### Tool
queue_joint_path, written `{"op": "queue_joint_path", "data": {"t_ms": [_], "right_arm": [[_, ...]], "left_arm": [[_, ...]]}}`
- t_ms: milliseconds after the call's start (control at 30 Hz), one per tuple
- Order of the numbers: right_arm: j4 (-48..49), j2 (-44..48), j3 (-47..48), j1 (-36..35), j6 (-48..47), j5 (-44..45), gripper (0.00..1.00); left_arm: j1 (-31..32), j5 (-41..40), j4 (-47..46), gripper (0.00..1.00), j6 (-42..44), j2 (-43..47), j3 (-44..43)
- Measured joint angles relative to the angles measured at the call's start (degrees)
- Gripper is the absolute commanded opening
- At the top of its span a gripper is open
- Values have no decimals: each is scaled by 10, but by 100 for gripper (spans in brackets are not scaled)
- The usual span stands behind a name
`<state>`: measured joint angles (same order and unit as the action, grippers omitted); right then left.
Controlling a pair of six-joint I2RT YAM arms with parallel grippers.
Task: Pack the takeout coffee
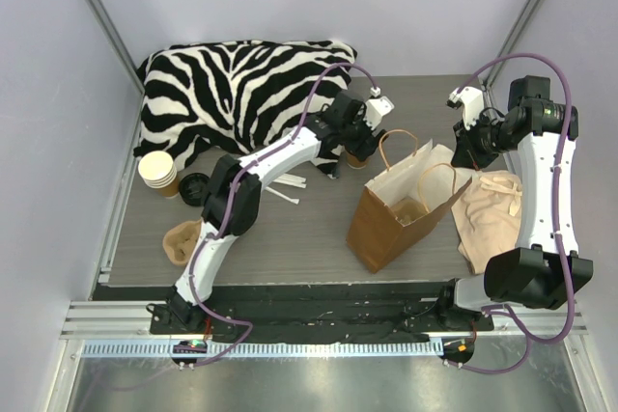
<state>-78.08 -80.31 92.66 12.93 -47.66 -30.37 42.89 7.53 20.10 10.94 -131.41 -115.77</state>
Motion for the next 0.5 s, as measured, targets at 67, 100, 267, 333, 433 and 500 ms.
{"op": "queue_joint_path", "data": {"t_ms": [67, 100, 267, 333, 433, 500], "right_arm": [[0, 0, 0, 0, 0, 0, 1], [0, 0, 0, 0, 0, 0, 1], [0, -3, 0, 0, 0, -5, 1], [0, -5, 1, 0, 0, -7, 1], [0, -7, 3, 0, 0, -9, 1], [-1, -9, 5, -1, 0, -9, 1]], "left_arm": [[0, 0, 0, 78, 0, 3, 2], [0, 0, 0, 77, 0, 6, 5], [0, 0, 3, 75, 2, 25, 18], [0, 0, 5, 75, 2, 35, 22], [0, 2, 11, 75, 2, 52, 24], [0, 3, 17, 75, 2, 66, 27]]}}
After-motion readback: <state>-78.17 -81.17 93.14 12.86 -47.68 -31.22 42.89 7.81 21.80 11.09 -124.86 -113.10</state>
